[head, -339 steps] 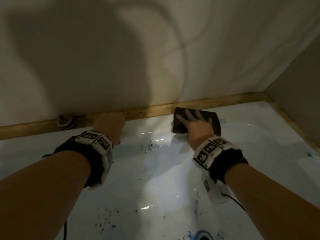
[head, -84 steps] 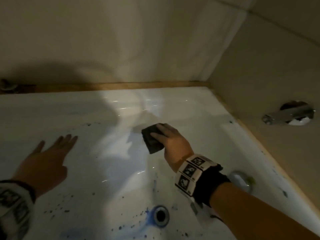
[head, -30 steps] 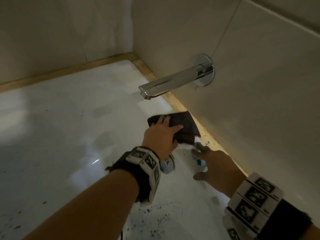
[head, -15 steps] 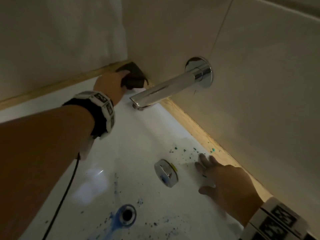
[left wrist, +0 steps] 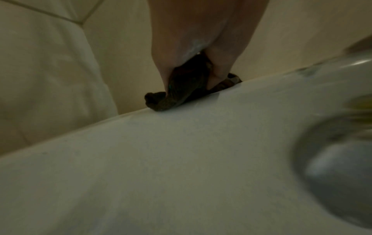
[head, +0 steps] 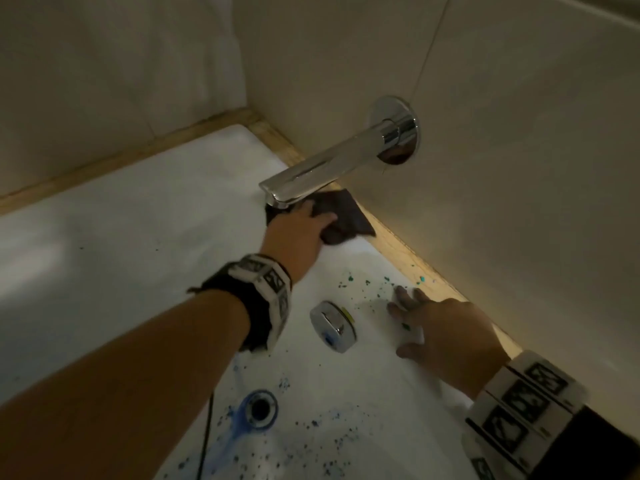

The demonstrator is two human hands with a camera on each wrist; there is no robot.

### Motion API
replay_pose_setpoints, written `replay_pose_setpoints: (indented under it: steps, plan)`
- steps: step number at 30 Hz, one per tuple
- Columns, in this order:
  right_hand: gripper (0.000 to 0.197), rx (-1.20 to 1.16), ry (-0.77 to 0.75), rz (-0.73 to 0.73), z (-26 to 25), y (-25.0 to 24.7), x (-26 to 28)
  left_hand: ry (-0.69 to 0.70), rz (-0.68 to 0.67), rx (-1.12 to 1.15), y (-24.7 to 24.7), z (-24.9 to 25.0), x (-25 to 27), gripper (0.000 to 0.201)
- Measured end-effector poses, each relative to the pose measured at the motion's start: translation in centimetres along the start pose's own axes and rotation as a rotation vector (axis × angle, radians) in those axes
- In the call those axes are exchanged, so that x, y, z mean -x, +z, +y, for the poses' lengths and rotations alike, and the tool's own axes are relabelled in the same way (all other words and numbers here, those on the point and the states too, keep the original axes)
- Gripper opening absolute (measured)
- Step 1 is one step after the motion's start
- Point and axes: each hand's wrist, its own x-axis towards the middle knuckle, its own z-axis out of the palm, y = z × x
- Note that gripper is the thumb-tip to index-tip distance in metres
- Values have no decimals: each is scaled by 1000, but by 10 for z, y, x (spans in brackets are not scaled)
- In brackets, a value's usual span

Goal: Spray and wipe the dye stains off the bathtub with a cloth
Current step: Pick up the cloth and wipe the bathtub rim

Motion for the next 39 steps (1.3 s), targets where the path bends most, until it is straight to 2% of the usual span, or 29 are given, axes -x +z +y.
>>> replay_pose_setpoints:
  steps: [3, 5, 6, 7, 10, 13, 14, 16, 20, 24, 26, 28, 30, 32, 35, 37, 39]
  plan:
    - [35, -356, 57, 160, 14, -17, 8, 132, -8, 38, -4, 36, 36, 49]
    - [32, -545, 98, 366, 27, -30, 11, 175, -34, 143, -9, 34, 43, 47]
    - [38, -544, 98, 404, 31, -34, 10, 166, -52, 218, -15, 28, 41, 46]
    - [44, -510, 76, 394, 31, -36, 8, 175, -29, 279, -23, 25, 40, 46]
    - [70, -359, 47, 231, 22, -33, 4, 193, 54, 358, -33, 23, 27, 50]
    - [91, -354, 100, 158, 18, -18, 1, 131, -128, 220, -20, 42, 19, 58]
    - [95, -377, 114, 150, 21, -14, 1, 107, -142, 174, -14, 49, 19, 58]
    - [96, -414, 130, 148, 28, -10, 2, 92, -118, 158, -6, 60, 26, 56]
    - [87, -377, 93, 204, 41, -15, 11, 184, -85, 180, 9, 79, 55, 54]
    - [78, -366, -92, 207, 36, -18, 21, 265, -69, 233, 15, 94, 78, 53]
    - [83, -360, -133, 161, 28, -16, 21, 266, -76, 360, 9, 91, 83, 50]
    - [86, -415, -140, 169, 19, -15, 16, 183, -108, 640, -4, 81, 83, 46]
    - [83, -391, -166, 180, 11, -15, 9, 139, -100, 835, -16, 63, 76, 58]
    - [77, -169, -183, 153, 4, -14, 2, 129, -143, 724, -26, 43, 66, 74]
    - [66, 109, -209, 168, -3, -11, -4, 156, -381, 228, -32, 18, 49, 103]
    - [57, 134, -245, 234, -5, -10, -5, 154, -479, -4, -29, 8, 42, 101]
    - [46, -39, -234, 349, -4, -22, -4, 128, -452, 23, -24, 3, 39, 91]
